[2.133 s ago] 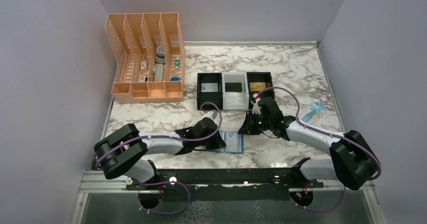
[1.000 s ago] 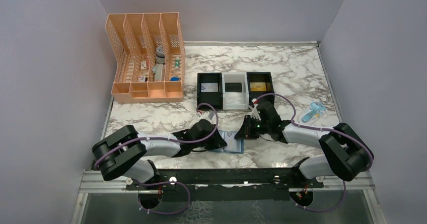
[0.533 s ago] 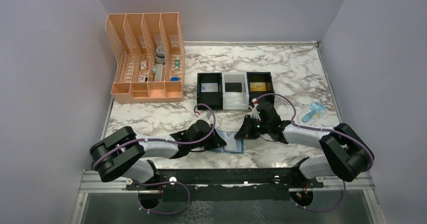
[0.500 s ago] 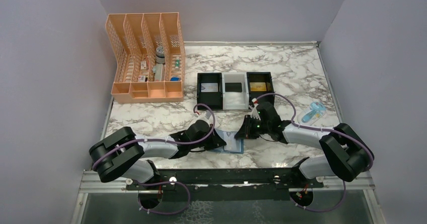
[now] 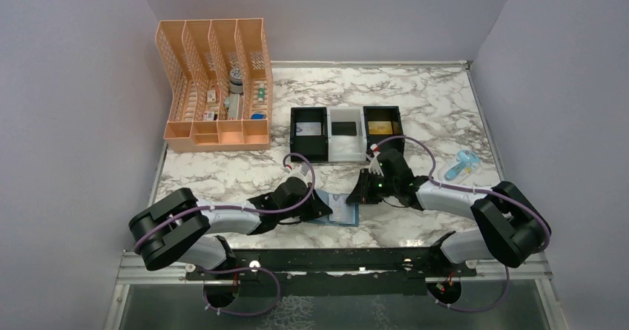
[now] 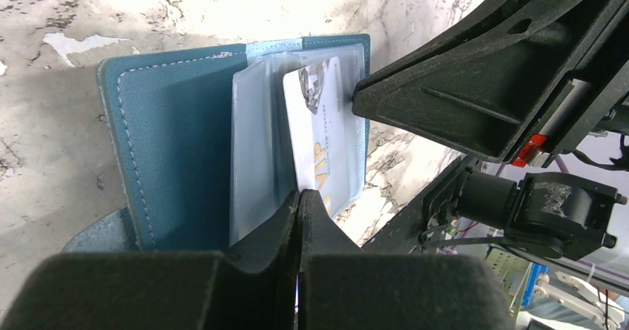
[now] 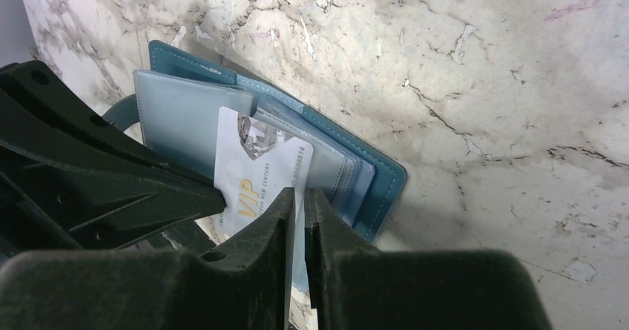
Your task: Take the credit cards out of the card holder
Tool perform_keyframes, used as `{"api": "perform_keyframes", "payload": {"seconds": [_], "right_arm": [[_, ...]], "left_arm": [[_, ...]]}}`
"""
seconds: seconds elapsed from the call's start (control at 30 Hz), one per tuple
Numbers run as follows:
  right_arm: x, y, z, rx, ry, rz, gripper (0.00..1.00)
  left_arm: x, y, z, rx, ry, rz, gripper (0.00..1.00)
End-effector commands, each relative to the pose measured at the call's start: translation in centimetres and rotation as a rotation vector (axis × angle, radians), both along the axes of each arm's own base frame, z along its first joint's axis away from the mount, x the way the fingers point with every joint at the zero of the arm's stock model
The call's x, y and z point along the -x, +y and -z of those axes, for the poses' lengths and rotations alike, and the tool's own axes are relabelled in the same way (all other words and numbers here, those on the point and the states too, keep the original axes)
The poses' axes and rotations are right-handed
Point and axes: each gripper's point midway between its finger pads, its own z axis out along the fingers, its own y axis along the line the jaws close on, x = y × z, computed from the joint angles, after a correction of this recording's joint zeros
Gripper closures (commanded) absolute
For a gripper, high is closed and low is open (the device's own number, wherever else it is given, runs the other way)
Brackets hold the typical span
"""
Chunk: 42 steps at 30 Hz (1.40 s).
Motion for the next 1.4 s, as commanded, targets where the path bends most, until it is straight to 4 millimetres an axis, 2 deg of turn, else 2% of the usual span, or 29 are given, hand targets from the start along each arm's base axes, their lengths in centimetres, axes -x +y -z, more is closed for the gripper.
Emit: {"api": "perform_keyframes", "payload": {"seconds": [0.0, 0.3, 0.47, 0.53, 0.67, 0.77, 0.87, 1.0, 1.37], "right_arm": [[1.1, -2.4, 2.1, 0.132, 0.037, 0.021, 0.87], [0.9, 0.3, -2.5, -0.049, -0.030, -0.058, 0.82], [1.3, 1.6, -3.2, -0.121, -0.020, -0.110, 0.77], [1.1, 1.7, -3.0, -0.113, -0.015, -0.121, 0.75], [0.6, 0.7, -1.4, -0.031, 0.020, -0.050, 0.74], [0.8, 0.5, -0.4, -0.014, 0.048, -0.043, 0.72], [1.4, 0.4, 0.5, -0.003, 0.083, -0.048, 0.72], [0.8, -1.1, 1.7, 0.088, 0.088, 0.020, 0.74], [1.2, -1.4, 2.5, 0.108, 0.098, 0.009, 0.78]], "left_arm": [[-0.3, 0.5, 0.0, -0.012, -0.016, -0.017, 1.00], [-0.6, 0.7, -0.1, -0.055, -0.034, -0.005, 1.00], [-0.6, 0.7, -0.2, -0.068, -0.039, 0.004, 1.00], [-0.6, 0.6, -0.3, -0.069, -0.042, 0.005, 0.99], [-0.7, 0.7, -0.3, -0.085, -0.044, 0.008, 0.95], [-0.8, 0.7, -0.4, -0.088, -0.047, 0.008, 0.90], [-0.8, 0.5, -0.4, -0.089, -0.046, 0.016, 0.85], [-0.9, 0.0, -0.2, -0.087, -0.037, 0.026, 0.81], [-1.7, 0.2, 0.2, -0.038, 0.002, -0.003, 0.73]]}}
